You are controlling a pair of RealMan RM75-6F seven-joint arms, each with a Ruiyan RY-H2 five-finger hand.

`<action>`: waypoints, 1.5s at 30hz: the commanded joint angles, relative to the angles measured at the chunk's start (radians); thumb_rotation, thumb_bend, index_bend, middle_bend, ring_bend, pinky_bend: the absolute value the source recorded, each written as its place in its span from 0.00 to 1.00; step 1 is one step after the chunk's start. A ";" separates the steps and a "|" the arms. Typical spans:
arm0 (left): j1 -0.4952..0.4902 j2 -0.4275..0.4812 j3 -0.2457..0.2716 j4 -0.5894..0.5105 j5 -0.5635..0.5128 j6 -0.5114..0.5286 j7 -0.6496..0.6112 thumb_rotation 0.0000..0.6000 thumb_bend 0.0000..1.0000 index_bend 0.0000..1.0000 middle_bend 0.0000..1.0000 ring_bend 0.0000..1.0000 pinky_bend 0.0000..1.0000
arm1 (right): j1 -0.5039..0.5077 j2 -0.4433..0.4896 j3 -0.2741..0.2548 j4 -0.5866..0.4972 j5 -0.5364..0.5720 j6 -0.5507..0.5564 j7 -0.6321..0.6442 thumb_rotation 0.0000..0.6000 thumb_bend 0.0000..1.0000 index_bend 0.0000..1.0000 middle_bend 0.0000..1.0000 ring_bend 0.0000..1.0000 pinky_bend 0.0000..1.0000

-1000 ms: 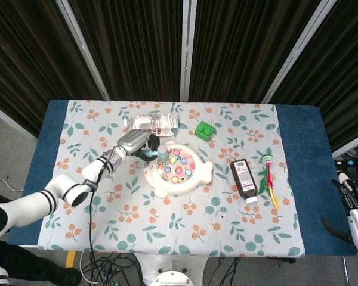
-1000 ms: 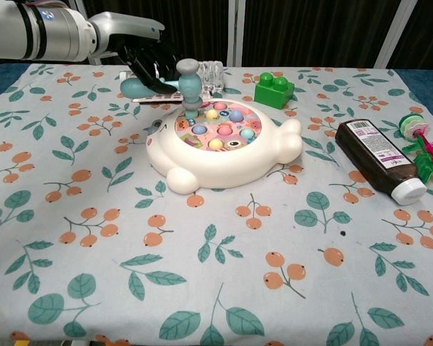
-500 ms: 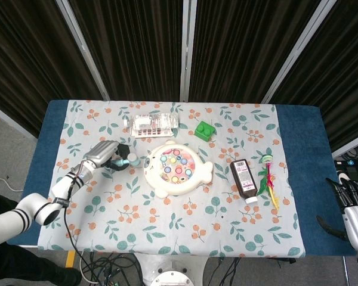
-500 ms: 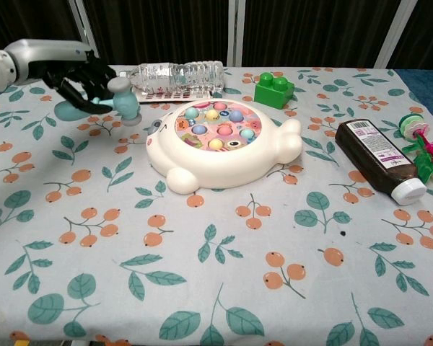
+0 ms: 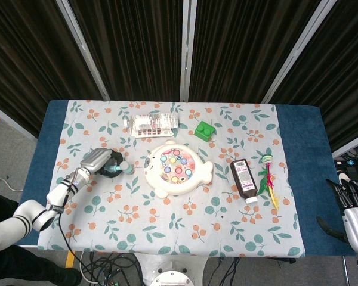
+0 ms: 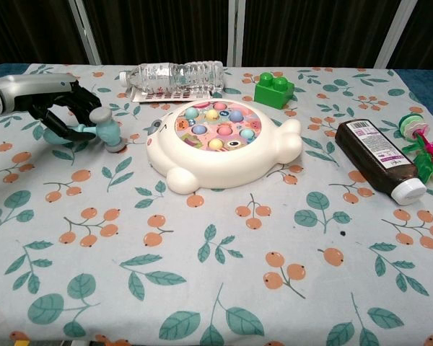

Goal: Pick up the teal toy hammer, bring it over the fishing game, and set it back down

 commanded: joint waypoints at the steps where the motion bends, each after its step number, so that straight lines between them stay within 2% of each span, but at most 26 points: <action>1: 0.006 -0.006 0.008 0.010 0.007 0.007 0.005 1.00 0.52 0.53 0.48 0.33 0.30 | 0.000 -0.001 0.000 0.000 -0.001 0.001 -0.001 1.00 0.16 0.05 0.16 0.00 0.00; 6: 0.011 -0.008 0.013 0.013 0.009 0.011 0.015 1.00 0.52 0.49 0.44 0.31 0.29 | 0.000 0.001 0.001 -0.004 -0.004 0.003 -0.006 1.00 0.16 0.05 0.16 0.00 0.01; 12: 0.010 -0.001 0.021 0.003 0.012 0.000 0.020 1.00 0.52 0.37 0.39 0.28 0.28 | -0.001 0.001 0.001 -0.007 -0.003 0.004 -0.007 1.00 0.16 0.05 0.16 0.00 0.01; 15: 0.011 0.001 0.020 0.001 0.011 -0.001 0.024 1.00 0.52 0.36 0.37 0.26 0.28 | -0.001 0.000 0.001 -0.006 -0.004 0.005 -0.006 1.00 0.16 0.05 0.16 0.00 0.01; 27: 0.023 0.034 0.031 -0.050 0.026 0.030 0.046 1.00 0.52 0.33 0.36 0.24 0.26 | -0.002 0.001 0.004 -0.007 -0.003 0.010 -0.006 1.00 0.18 0.05 0.17 0.00 0.01; 34: 0.051 0.067 0.039 -0.083 0.027 0.065 0.045 1.00 0.39 0.31 0.34 0.22 0.25 | -0.005 0.003 0.005 -0.008 -0.006 0.018 -0.008 1.00 0.18 0.05 0.17 0.00 0.01; 45: 0.095 0.118 0.061 -0.151 0.036 0.110 0.076 1.00 0.34 0.34 0.35 0.22 0.25 | -0.006 0.004 0.004 -0.015 -0.015 0.025 -0.016 1.00 0.18 0.05 0.17 0.00 0.02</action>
